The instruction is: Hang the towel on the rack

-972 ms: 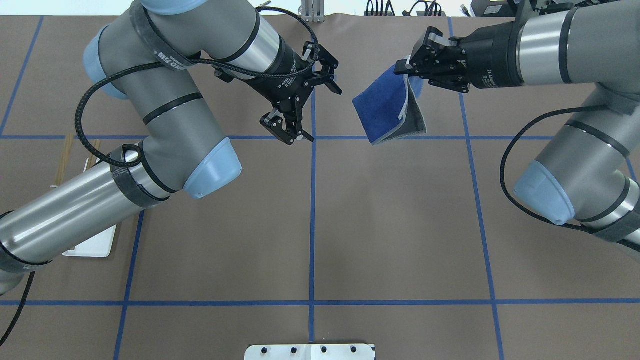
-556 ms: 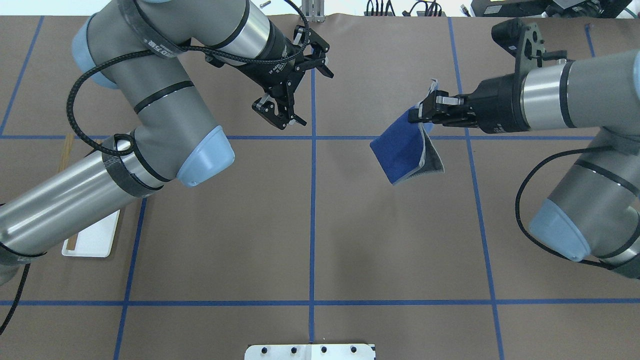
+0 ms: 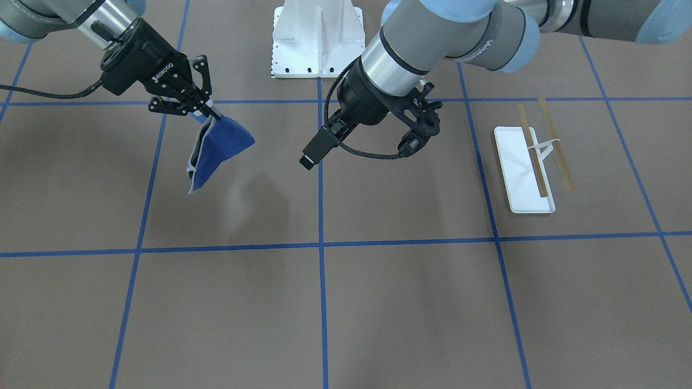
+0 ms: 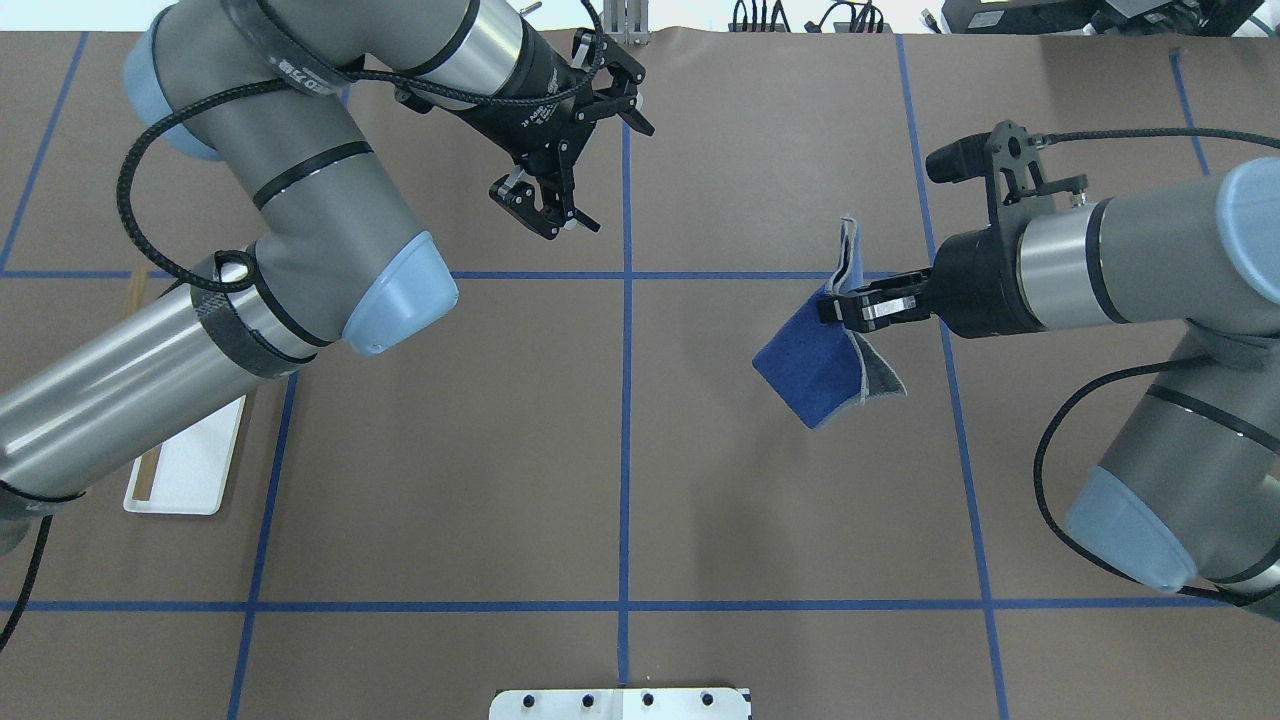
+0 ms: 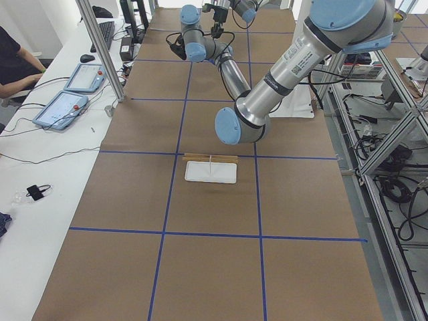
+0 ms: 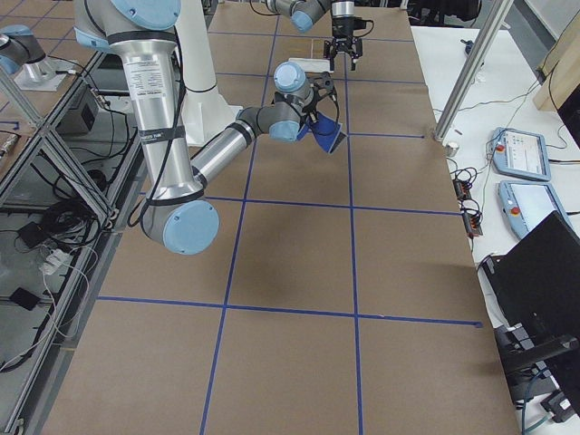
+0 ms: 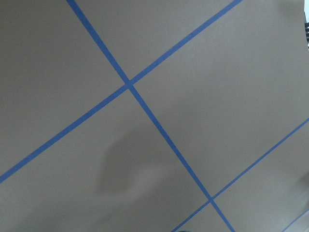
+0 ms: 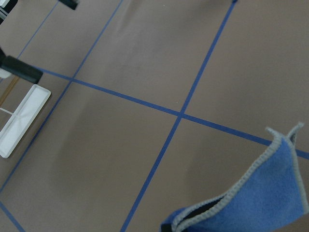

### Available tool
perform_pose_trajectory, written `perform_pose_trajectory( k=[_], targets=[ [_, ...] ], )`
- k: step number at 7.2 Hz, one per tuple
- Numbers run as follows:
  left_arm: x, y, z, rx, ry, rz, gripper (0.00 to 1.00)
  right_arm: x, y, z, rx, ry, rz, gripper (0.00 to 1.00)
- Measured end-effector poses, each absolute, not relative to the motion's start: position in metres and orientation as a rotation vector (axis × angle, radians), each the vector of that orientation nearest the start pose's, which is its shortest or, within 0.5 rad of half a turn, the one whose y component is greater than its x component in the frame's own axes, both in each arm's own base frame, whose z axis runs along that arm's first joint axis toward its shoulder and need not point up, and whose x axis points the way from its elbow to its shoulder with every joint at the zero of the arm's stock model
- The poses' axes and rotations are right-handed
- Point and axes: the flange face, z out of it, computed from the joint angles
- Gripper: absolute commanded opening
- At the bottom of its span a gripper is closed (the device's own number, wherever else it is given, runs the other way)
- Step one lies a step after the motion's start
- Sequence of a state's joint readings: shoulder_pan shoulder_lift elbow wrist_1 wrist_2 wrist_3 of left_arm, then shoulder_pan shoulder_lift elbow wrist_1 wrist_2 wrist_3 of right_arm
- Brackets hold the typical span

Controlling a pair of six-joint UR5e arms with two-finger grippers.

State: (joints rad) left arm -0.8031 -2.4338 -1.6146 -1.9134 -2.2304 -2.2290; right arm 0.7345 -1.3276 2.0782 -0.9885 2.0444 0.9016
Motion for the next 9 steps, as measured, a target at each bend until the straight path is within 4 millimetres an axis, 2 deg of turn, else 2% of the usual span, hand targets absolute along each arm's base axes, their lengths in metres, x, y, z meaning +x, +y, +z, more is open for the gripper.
perform_pose_trajectory(
  k=[2,3,6,9],
  targets=[
    [0.414,-0.533,0.059,-0.485,1.279,-0.814,0.97,-0.327,-0.392,0.182,0.601,-1.184,-0.346,0.00],
    [0.414,-0.532,0.058,-0.481,1.288,-0.805,0.97,-0.337,-0.381,0.172,0.624,-1.158,-0.372,0.00],
    [0.418,-0.533,0.056,-0.473,1.316,-0.781,0.97,-0.365,-0.355,0.168,0.666,-1.113,-0.448,0.00],
    [0.434,-0.535,0.050,-0.442,1.337,-0.715,0.97,-0.371,-0.342,0.156,0.684,-1.130,-0.476,0.00]
  ],
)
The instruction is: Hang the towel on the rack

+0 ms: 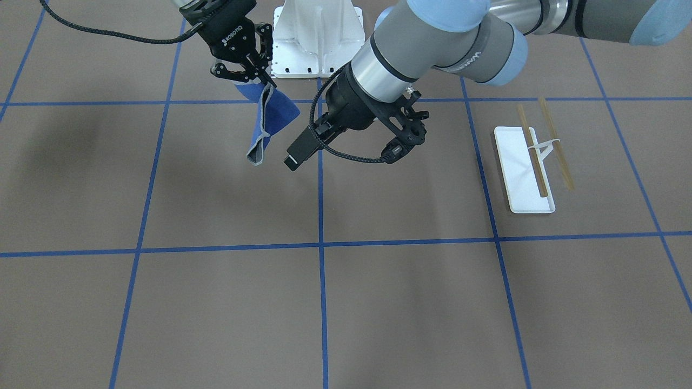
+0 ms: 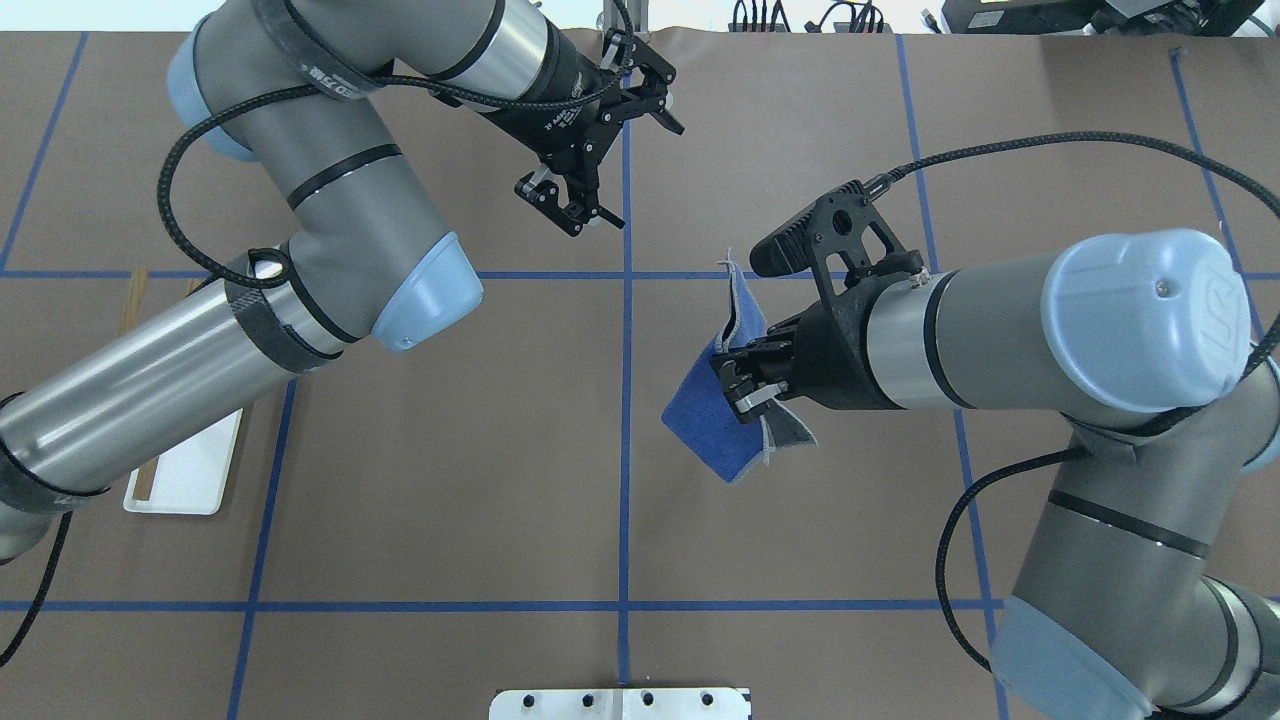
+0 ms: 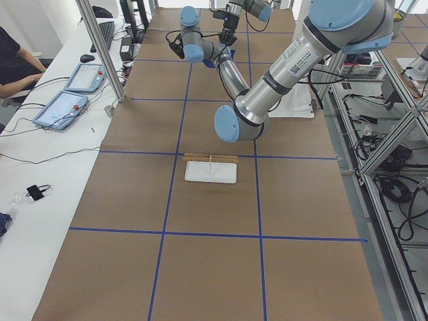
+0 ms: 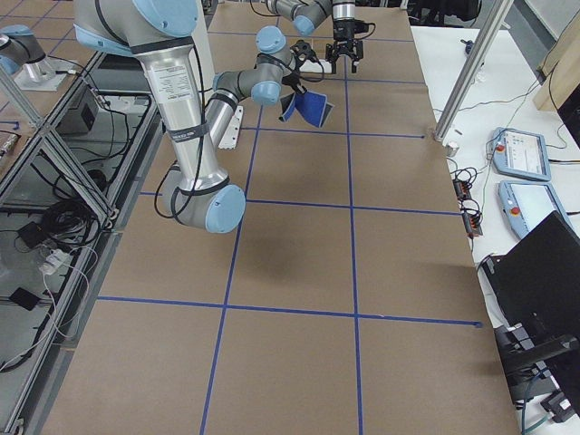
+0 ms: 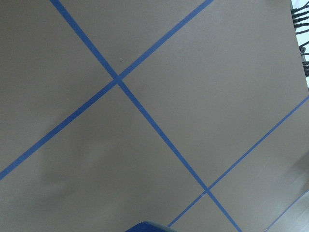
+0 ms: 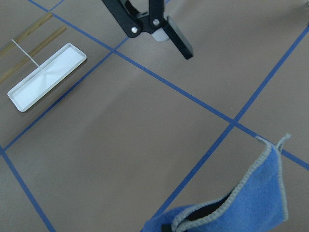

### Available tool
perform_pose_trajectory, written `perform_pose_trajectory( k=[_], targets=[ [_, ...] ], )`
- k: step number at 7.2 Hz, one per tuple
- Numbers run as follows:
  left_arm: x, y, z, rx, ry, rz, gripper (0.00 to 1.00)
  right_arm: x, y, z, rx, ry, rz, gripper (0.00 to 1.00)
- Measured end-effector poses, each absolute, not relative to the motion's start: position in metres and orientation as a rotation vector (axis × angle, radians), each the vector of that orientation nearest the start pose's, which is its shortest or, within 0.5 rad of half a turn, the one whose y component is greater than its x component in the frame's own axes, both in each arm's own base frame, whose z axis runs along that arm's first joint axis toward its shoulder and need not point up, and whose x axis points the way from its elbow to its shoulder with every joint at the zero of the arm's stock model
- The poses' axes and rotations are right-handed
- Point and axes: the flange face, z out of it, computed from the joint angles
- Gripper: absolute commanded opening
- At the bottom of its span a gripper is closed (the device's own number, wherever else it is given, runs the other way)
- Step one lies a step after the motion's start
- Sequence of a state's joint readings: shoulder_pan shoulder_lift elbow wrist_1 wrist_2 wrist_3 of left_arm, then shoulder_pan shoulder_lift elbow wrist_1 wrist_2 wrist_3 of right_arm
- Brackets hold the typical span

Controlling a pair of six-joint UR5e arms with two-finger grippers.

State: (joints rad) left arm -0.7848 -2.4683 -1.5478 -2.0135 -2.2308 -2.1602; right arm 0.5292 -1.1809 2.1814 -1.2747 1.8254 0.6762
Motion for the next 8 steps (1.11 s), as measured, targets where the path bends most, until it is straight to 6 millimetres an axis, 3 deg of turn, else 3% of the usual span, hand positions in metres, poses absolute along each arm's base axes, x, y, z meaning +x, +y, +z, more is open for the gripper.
perform_pose_trajectory(
  k=[4,5,6,7,8],
  targets=[
    [0.461,-0.511,0.038,-0.315,1.364,-0.460,0.97,-0.372,-0.341,0.144,0.688,-1.133,-0.491,0.00],
    [0.472,-0.502,0.037,-0.300,1.364,-0.407,0.92,-0.371,-0.341,0.143,0.688,-1.135,-0.493,0.00],
    [0.482,-0.493,0.037,-0.291,1.363,-0.366,0.70,-0.371,-0.341,0.143,0.686,-1.138,-0.495,0.00],
    [0.490,-0.485,0.036,-0.287,1.362,-0.339,0.40,-0.370,-0.342,0.143,0.684,-1.140,-0.496,0.00],
    [0.494,-0.481,0.035,-0.287,1.362,-0.328,0.00,-0.368,-0.343,0.143,0.680,-1.141,-0.497,0.00]
  ],
)
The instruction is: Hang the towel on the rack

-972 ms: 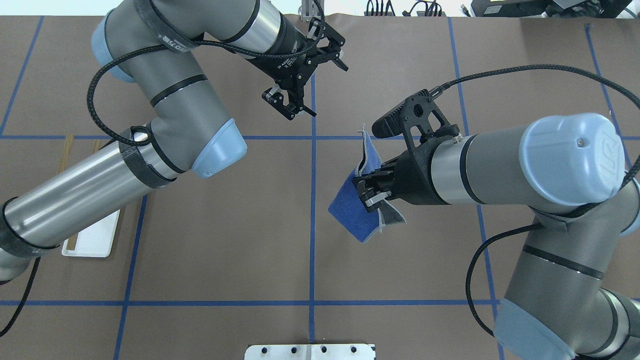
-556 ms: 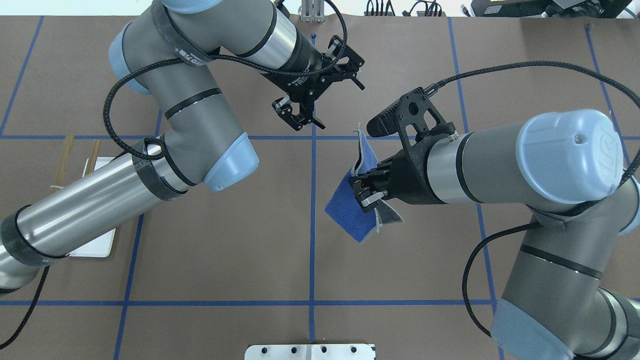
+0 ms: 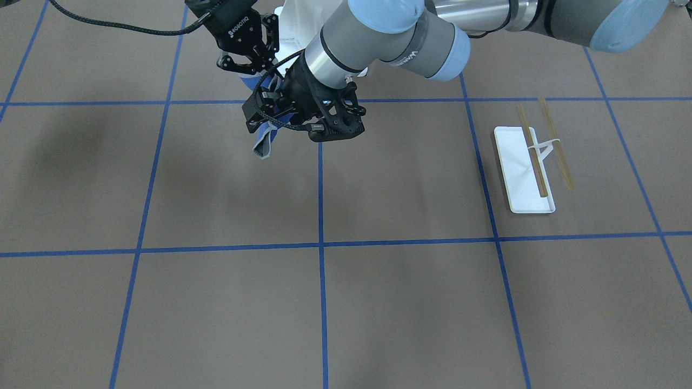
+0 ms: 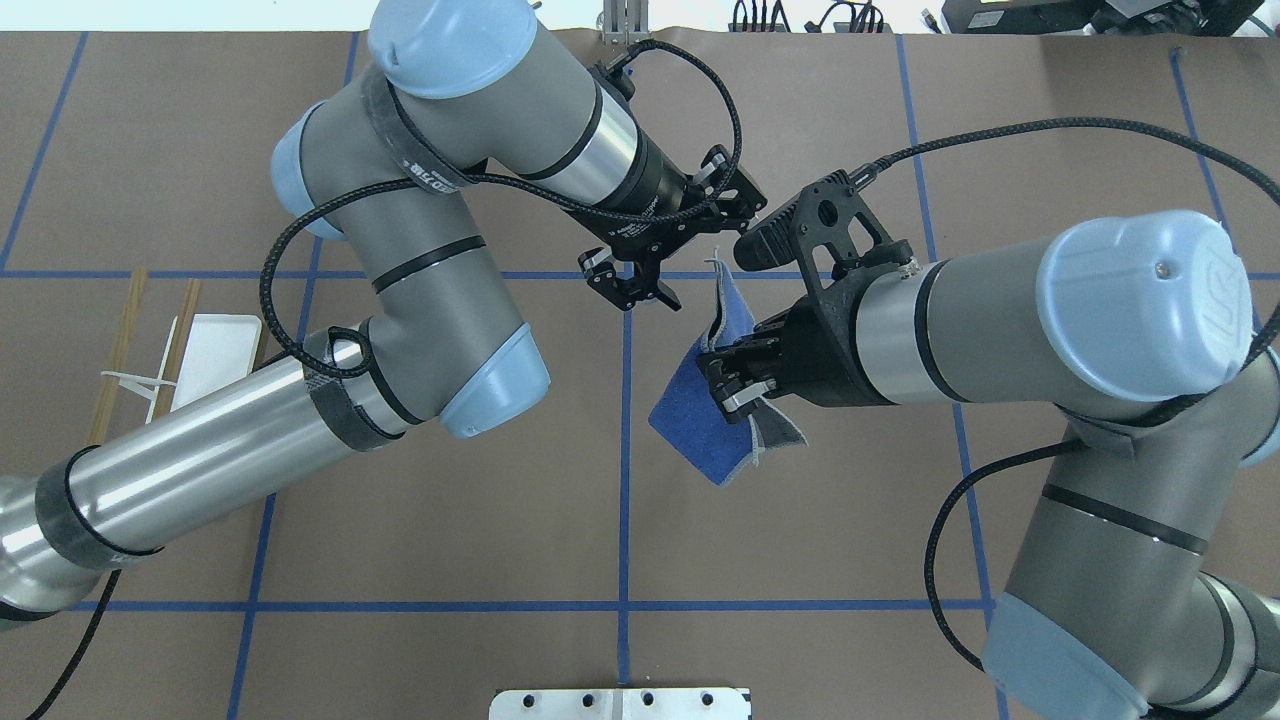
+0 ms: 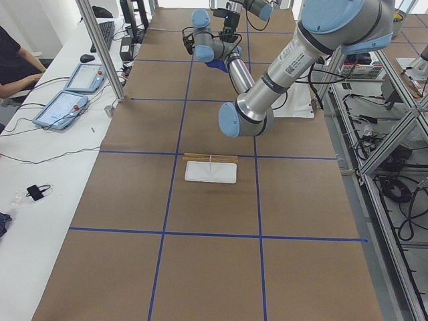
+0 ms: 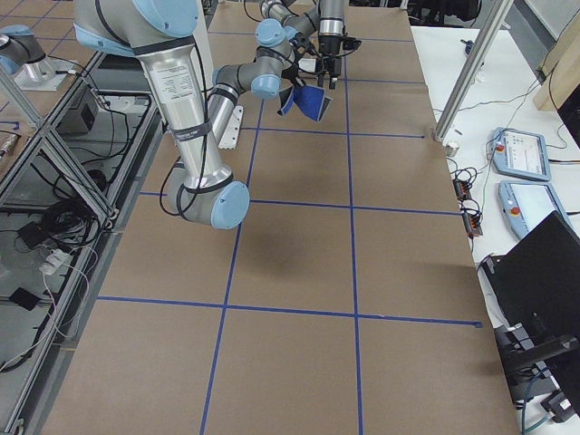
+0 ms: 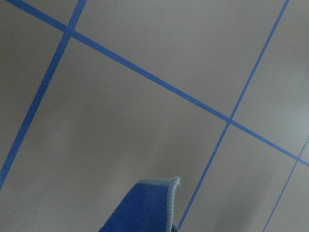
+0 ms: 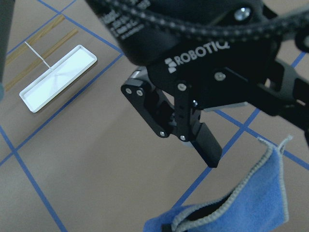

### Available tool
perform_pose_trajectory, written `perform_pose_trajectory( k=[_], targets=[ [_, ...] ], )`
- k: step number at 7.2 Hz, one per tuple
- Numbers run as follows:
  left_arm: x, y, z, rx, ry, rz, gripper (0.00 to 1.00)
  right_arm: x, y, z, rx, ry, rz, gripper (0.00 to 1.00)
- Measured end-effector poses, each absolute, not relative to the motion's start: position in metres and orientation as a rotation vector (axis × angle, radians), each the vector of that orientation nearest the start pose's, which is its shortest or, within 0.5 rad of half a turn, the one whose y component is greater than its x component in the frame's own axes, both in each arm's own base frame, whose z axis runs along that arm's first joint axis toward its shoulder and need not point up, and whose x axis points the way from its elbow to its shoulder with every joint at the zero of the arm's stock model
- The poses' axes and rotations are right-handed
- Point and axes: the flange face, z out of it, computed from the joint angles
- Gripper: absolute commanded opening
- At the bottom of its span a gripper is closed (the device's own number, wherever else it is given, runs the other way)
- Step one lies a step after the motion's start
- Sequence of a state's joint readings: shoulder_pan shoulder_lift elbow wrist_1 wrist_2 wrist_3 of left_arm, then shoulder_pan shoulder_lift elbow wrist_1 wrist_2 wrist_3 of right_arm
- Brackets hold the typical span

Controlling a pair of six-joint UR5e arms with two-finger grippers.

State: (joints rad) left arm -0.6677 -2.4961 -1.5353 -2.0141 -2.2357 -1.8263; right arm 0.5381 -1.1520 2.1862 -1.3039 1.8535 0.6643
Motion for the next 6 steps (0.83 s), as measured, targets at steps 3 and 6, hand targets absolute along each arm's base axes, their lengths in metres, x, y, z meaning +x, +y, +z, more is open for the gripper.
perform_pose_trajectory(
  k=[3,6],
  targets=[
    [0.4988,-0.4790,0.0378,-0.297,1.354,-0.332,0.00,-0.3627,-0.3467,0.1456,0.663,-1.148,-0.502,0.00],
    [0.5001,-0.4808,0.0378,-0.326,1.343,-0.375,0.00,-0.3674,-0.3445,0.1472,0.638,-1.137,-0.503,1.00]
  ],
)
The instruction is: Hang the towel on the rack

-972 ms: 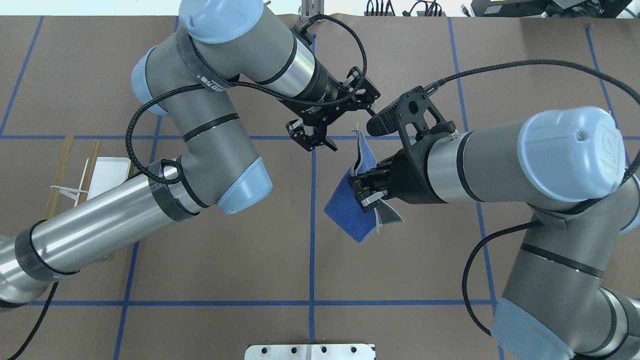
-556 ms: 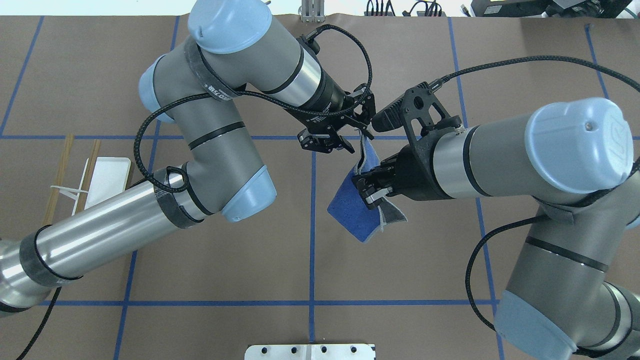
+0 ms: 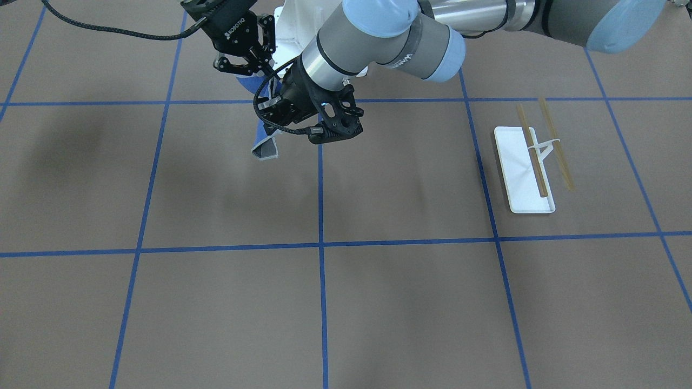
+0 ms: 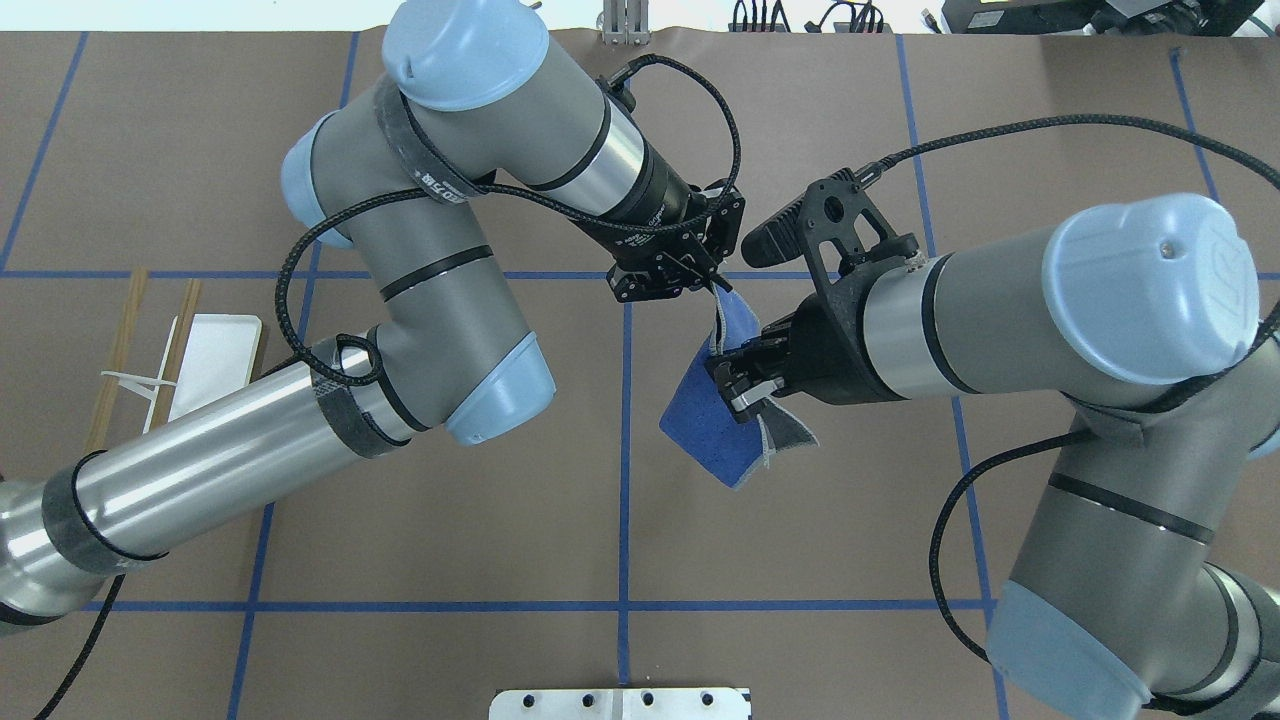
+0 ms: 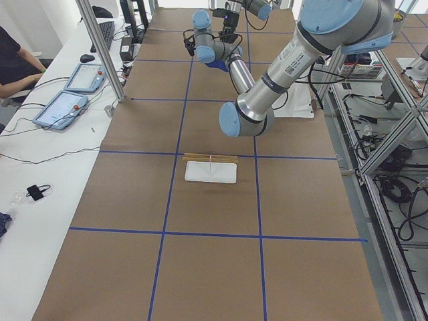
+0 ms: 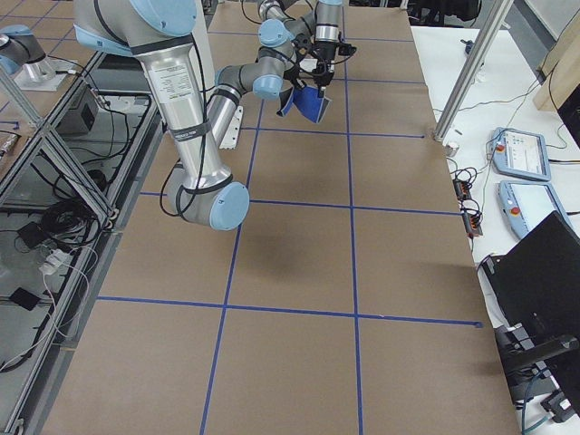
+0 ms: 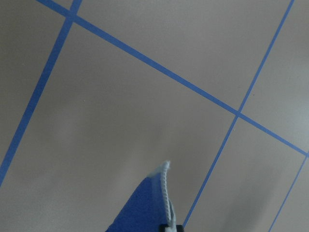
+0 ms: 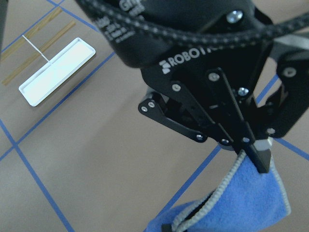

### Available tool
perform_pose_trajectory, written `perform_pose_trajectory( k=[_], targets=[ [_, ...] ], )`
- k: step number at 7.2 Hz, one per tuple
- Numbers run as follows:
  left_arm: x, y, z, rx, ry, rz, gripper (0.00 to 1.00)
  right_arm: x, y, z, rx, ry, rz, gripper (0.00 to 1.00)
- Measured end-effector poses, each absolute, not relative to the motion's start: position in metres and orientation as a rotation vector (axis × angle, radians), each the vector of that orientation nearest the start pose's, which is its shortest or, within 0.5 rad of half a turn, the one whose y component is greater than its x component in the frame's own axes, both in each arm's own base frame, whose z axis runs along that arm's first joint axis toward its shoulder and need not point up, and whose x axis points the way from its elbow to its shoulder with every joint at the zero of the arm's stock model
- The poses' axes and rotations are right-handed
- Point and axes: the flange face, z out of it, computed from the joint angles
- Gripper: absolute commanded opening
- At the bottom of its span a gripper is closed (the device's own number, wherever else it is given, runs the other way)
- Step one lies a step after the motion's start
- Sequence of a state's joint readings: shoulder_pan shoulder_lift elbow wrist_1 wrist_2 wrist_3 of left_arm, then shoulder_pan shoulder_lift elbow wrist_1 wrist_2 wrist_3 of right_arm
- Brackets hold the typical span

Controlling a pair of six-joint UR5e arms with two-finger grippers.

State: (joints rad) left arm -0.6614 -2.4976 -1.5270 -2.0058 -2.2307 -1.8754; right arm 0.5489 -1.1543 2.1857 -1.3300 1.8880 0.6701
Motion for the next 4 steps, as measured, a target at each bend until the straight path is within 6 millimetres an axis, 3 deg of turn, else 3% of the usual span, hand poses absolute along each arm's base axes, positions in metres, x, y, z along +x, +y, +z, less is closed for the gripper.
perform_pose_trajectory(
  k=[2,4],
  targets=[
    [0.493,-0.488,0.037,-0.323,1.346,-0.395,0.00,-0.361,-0.342,0.148,0.620,-1.121,-0.489,1.00],
    [0.464,-0.514,0.039,-0.285,1.356,-0.436,0.00,-0.341,-0.349,0.165,0.604,-1.090,-0.473,1.00]
  ],
)
